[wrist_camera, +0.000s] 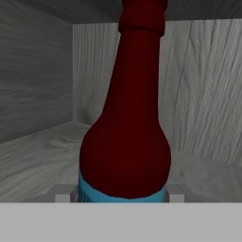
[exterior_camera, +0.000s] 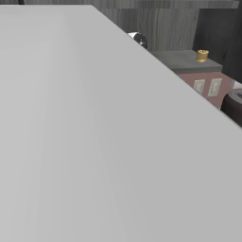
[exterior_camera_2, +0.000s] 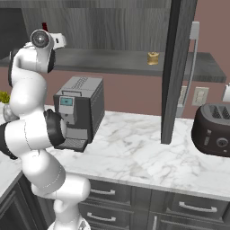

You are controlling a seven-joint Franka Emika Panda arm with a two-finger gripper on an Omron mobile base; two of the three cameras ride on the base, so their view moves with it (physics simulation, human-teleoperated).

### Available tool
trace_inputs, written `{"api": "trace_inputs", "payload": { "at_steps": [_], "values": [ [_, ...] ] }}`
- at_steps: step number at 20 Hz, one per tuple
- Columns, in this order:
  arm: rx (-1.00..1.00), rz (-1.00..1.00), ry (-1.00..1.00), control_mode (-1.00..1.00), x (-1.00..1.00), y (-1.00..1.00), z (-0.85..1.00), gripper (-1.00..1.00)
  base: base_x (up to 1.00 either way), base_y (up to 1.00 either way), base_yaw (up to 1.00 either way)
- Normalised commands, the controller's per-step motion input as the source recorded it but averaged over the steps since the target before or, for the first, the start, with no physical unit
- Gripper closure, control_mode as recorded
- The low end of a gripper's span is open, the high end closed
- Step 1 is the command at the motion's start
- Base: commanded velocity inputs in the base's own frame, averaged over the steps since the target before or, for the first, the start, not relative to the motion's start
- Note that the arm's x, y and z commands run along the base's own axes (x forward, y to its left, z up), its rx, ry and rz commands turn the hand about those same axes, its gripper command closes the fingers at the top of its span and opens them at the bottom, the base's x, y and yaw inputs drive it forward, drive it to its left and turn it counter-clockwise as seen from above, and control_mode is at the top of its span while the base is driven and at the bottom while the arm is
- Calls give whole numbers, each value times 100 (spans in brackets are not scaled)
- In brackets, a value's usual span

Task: Get the candle and the beer from the cabinet and move them to the dining counter.

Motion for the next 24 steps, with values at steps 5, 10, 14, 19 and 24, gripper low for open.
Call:
{"api": "trace_inputs", "payload": {
  "at_steps": [5, 10, 14, 19, 24],
  "values": [
    [0, 1, -3, -100, -13, 5, -13, 100, 0, 0, 0],
    [0, 6, -3, -100, -55, 23, -2, 100, 0, 0, 0],
    [0, 8, -10, -100, -91, -1, 3, 100, 0, 0, 0],
    [1, 6, -4, -100, -93, -3, 14, 100, 0, 0, 0],
    [0, 7, 0, -100, -97, -6, 4, 100, 0, 0, 0]
  ]
}}
